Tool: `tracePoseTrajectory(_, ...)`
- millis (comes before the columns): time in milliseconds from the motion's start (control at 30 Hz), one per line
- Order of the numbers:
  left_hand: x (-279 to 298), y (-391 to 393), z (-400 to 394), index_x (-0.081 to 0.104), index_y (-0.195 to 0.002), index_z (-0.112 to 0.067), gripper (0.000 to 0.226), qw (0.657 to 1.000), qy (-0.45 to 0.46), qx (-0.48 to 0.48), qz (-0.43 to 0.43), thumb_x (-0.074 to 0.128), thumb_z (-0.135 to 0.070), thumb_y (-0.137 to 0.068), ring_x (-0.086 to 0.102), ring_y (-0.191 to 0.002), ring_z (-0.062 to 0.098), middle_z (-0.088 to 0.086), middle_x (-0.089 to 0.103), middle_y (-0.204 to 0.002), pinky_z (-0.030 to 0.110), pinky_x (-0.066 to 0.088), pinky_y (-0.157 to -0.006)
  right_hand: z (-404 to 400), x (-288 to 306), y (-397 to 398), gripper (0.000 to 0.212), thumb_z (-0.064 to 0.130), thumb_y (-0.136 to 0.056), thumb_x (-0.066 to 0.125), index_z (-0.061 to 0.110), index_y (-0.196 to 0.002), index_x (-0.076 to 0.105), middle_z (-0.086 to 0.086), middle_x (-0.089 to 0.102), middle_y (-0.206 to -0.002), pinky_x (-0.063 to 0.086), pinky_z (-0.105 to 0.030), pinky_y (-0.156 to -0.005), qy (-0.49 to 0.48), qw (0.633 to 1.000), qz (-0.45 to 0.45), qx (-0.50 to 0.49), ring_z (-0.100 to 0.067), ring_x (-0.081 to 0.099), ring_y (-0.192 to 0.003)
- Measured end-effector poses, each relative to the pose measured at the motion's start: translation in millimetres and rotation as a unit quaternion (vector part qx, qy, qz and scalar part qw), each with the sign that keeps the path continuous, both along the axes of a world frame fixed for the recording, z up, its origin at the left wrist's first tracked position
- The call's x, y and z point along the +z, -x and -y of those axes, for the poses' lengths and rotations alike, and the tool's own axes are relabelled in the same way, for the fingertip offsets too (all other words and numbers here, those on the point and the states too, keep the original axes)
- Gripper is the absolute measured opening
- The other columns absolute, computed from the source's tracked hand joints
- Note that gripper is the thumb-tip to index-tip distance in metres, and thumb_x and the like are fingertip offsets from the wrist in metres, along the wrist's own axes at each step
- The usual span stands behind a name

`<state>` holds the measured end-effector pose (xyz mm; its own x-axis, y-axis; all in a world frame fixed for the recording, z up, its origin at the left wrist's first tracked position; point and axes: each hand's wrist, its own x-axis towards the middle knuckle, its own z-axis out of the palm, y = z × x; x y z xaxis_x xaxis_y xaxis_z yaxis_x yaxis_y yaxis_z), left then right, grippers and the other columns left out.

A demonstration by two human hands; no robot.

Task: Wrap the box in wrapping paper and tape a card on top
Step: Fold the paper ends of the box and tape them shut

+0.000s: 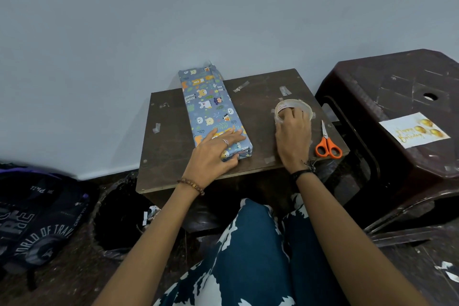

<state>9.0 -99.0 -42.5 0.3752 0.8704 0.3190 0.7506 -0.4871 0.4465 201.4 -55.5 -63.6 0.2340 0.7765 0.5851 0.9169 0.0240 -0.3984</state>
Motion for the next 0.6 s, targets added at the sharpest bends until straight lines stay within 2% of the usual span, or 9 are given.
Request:
tracePoseTrajectory(200, -0.5, 0.1, 1.1, 0.058, -0.123, -0.026, 0.043, 1.000, -0.011, 0.009, -0.002, 0.054, -0.027, -0.080, 0.035, -0.122, -0.008, -0.013, 0.052, -0.134, 0.018, 0.010, -0.113, 1.7, 2.9, -3.8, 0.006, 0.007, -0.081, 0.067, 0.005, -0.081, 0.062, -0.012, 0.059, -0.078, 0.046, -0.034, -0.059, -0.028, 0.999, 0.029, 0.005, -0.026, 0.055, -0.069)
tracePoseTrajectory(300, 1.2, -0.4, 2.5, 0.058, -0.123, -0.026, 0.041, 1.000, -0.010, 0.014, 0.001, 0.063, -0.019, -0.083, 0.034, -0.121, -0.010, -0.013, 0.052, -0.134, 0.014, 0.007, -0.112, 4.5, 3.7, -0.5, 0.010, 0.009, -0.075, 0.072, 0.008, -0.077, 0.063, -0.007, 0.059, -0.074, 0.043, -0.029, -0.052, -0.010, 0.996, 0.090, -0.017, -0.021, 0.055, -0.062)
tracePoseTrajectory(433, 3.3, -0.7, 3.7, 0.058, -0.123, -0.027, 0.042, 1.000, -0.008, 0.014, -0.003, 0.064, -0.017, -0.083, 0.033, -0.121, -0.010, -0.013, 0.052, -0.134, 0.012, 0.005, -0.111, 10.5, 9.6, 9.6, 0.014, 0.013, -0.070, 0.077, 0.013, -0.070, 0.063, -0.001, 0.059, -0.070, 0.038, -0.023, -0.046, 0.048, 0.982, 0.178, -0.041, -0.014, 0.055, -0.057)
tracePoseTrajectory(600, 4.1, -1.5, 4.0, 0.058, -0.122, -0.026, 0.042, 1.000, -0.004, 0.013, 0.003, 0.065, -0.016, -0.082, 0.035, -0.121, -0.009, -0.013, 0.052, -0.133, 0.017, 0.009, -0.113, 18.5, 18.7, 16.6, 0.022, 0.005, -0.058, 0.079, 0.012, -0.059, 0.058, -0.002, 0.056, -0.060, 0.034, -0.021, -0.042, 0.070, 0.983, 0.170, -0.026, -0.015, 0.050, -0.044)
